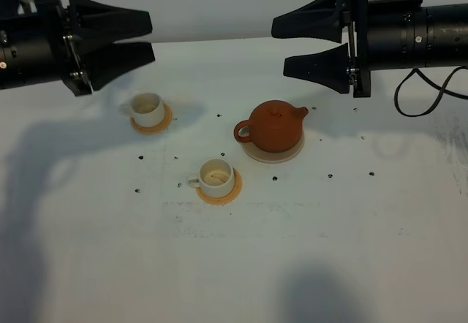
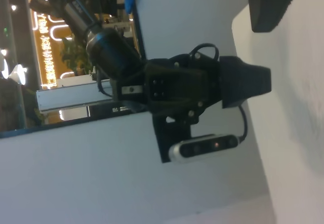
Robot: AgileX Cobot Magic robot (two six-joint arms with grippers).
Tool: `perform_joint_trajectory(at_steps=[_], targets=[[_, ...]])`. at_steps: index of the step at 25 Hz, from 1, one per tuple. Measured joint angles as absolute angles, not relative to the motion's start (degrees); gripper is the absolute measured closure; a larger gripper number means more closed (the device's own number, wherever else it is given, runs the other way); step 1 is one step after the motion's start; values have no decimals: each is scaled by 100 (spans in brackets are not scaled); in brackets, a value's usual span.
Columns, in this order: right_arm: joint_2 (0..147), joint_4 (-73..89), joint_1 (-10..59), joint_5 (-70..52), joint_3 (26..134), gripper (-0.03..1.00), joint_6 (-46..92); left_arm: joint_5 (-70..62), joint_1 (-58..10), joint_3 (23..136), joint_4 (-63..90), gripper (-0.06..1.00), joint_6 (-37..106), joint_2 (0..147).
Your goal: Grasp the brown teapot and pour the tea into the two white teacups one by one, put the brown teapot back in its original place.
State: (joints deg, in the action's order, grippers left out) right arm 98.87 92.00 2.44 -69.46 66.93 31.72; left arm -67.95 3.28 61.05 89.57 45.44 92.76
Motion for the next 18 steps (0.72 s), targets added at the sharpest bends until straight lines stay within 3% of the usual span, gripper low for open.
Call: perform_joint_trajectory(at_steps=[8,18], targets=[[9704,9333,244,-6946,7194,40,4033,-5696,328,6144,8667,43,5629,8267],[9386,7676,267,-6964,7921,40,3755,-4308,328,6498,6666,48,5142,6955]])
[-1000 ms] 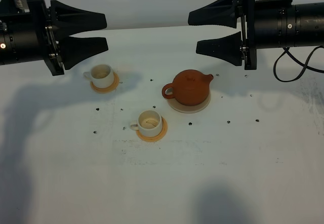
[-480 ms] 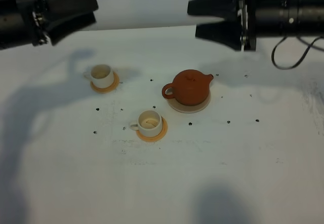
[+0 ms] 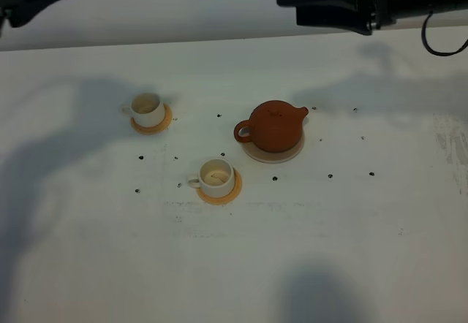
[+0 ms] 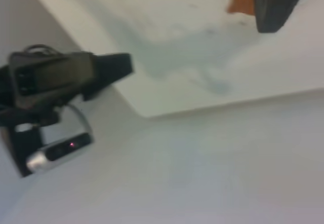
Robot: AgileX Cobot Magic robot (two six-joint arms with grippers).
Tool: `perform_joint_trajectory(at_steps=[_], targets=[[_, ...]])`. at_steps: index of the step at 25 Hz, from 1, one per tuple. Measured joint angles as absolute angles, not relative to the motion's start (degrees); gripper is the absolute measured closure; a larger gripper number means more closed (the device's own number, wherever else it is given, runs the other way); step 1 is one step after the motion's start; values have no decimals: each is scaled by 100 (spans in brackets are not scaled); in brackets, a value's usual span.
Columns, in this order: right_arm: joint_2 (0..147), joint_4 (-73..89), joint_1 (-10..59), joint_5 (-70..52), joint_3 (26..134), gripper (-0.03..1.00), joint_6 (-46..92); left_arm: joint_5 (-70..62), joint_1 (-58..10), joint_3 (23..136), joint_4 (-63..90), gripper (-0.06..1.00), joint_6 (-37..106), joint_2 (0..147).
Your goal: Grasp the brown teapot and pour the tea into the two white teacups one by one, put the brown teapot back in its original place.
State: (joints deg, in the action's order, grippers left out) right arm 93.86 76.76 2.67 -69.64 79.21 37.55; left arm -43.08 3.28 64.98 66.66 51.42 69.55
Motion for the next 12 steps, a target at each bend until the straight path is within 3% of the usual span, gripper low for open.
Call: perform_joint_trajectory(at_steps=[12], targets=[[9378,5949,1364,-6083,7949,40,3546,-4174,328,6503,3750,49,3452,6433]])
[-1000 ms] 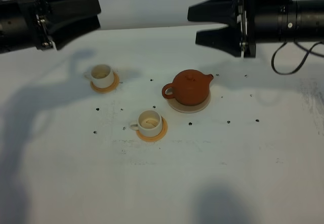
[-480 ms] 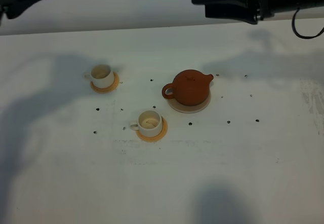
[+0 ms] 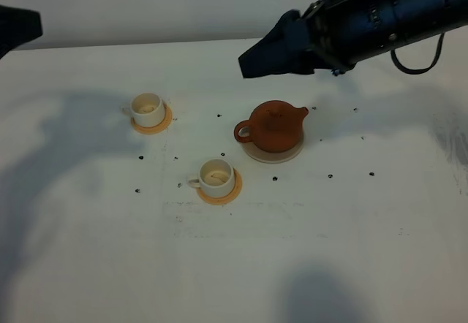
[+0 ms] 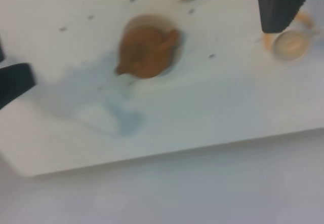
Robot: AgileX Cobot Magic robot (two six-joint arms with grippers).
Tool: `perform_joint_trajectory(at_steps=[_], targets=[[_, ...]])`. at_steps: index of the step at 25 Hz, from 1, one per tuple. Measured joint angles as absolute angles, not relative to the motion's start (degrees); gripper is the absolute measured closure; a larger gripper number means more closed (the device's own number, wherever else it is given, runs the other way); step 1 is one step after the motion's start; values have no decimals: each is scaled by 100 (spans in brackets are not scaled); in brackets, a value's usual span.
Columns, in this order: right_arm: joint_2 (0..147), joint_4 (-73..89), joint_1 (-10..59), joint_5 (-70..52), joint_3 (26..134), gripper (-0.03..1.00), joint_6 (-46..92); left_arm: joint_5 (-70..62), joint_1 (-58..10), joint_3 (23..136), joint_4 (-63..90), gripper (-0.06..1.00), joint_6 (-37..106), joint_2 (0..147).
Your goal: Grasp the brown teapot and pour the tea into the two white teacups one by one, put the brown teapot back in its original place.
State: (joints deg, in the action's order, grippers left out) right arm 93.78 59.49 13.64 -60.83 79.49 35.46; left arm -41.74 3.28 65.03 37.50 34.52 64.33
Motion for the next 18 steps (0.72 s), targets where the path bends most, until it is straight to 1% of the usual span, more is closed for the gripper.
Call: perform_joint_trajectory(at_steps=[4,10,18], targets=[[9378,5495,1444,-5849,7949,40,3355,-4217,328,6503,3122,51,3083,6108],[9378,5360,1449,-5630,7949,40,3281,-4501,328,6333,2370,57,2628,5239],[9378,5180,1449,-5388,7949,40,3259,-4913,328,5325,1658,59,1834,3835]])
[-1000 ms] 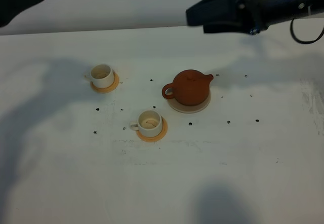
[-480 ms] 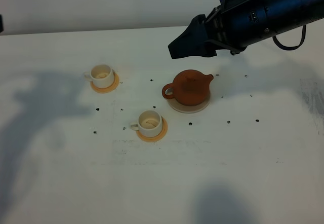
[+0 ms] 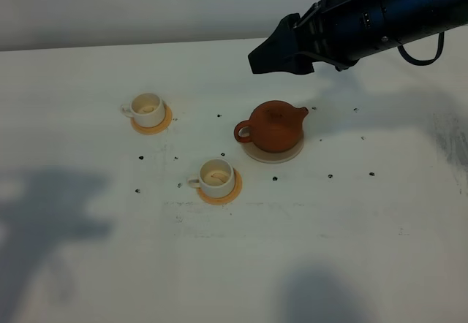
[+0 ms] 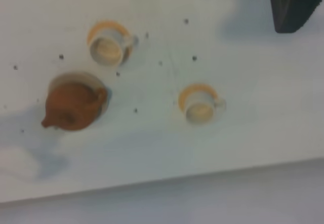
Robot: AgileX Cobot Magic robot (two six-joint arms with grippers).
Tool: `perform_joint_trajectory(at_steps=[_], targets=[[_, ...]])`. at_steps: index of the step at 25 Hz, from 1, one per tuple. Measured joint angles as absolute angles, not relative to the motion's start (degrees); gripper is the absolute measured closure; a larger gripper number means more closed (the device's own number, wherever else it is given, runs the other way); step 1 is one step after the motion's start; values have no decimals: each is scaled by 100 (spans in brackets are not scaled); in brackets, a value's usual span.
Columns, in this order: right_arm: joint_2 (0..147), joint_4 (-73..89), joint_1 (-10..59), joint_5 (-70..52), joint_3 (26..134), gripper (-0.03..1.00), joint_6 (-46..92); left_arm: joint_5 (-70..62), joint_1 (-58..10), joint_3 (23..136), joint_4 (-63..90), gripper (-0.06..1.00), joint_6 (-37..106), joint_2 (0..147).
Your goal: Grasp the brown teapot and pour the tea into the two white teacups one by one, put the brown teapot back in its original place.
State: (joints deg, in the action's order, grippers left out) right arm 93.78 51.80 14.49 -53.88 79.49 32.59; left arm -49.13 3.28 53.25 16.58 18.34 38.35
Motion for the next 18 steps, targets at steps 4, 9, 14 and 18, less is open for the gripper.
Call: perform_joint_trajectory(at_steps=[4,9,14,18], targets=[[9378,5116,1547,-5290,7972,40,3219,-5042,328,4599,1430,59,1530,3138],[9478,4771,1973,-5198,8288,40,2913,-5412,328,3811,835,59,967,2310],[9708,4090,2244,-5146,8684,40,2299,-5752,328,3485,663,59,659,1448],[9894,3851,2369,-5100,8823,40,2036,-6128,328,3385,327,59,371,920]])
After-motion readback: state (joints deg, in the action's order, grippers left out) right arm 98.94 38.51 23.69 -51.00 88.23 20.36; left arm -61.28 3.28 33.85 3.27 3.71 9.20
